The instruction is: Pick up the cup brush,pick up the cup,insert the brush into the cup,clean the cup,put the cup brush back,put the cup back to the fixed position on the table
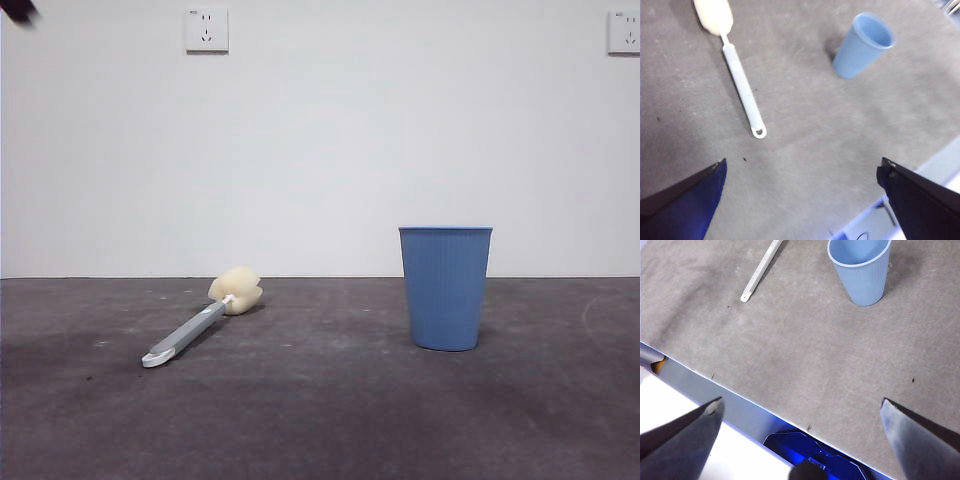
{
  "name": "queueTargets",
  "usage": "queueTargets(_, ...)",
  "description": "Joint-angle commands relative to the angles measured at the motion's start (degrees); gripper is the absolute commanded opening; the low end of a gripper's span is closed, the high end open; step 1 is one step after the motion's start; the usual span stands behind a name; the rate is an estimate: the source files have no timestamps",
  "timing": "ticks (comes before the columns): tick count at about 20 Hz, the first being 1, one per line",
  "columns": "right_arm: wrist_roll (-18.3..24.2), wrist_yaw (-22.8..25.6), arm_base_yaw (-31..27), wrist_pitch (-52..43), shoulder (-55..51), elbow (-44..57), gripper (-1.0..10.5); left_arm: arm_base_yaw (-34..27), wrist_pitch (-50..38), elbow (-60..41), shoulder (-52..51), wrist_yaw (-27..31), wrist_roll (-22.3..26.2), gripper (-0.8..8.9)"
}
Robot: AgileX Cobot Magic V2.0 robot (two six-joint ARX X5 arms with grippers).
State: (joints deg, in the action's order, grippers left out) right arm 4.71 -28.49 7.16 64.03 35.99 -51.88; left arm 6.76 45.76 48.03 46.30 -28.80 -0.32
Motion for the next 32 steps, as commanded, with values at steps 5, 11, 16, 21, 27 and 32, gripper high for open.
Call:
queueTargets(5, -0.35, -0.04, 0.11, -0.35, 0.02, -0.15, 6.3, 15.17, -14.21, 1.31, 19.15, 21.84, -8.09, 5.1)
queueTargets(11, -0.39, -0.02, 0.11, -0.37, 0.13, -0.15, 6.3, 20.35, -17.62, 9.62, 38.18, 30.36, -8.74, 5.03)
queueTargets(16, -0.39, -0.02, 0.11, -0.37, 0.72, -0.15, 6.3, 21.03, -19.82, 13.6, 48.11, 33.35, -8.98, 5.02)
queueTargets(21, -0.39, -0.02, 0.11, -0.5, 0.79, -0.15, 6.3, 21.03, -23.02, 13.6, 52.22, 33.79, -10.95, 5.01)
queueTargets(27, -0.39, -0.02, 0.11, -0.52, 0.76, -0.15, 6.3, 21.03, -23.96, 13.6, 54.9, 34.71, -12.33, 5.01)
queueTargets(32, -0.39, -0.02, 0.11, -0.5, 0.76, -0.15, 6.3, 21.03, -24.24, 13.6, 55.54, 34.73, -13.66, 4.83)
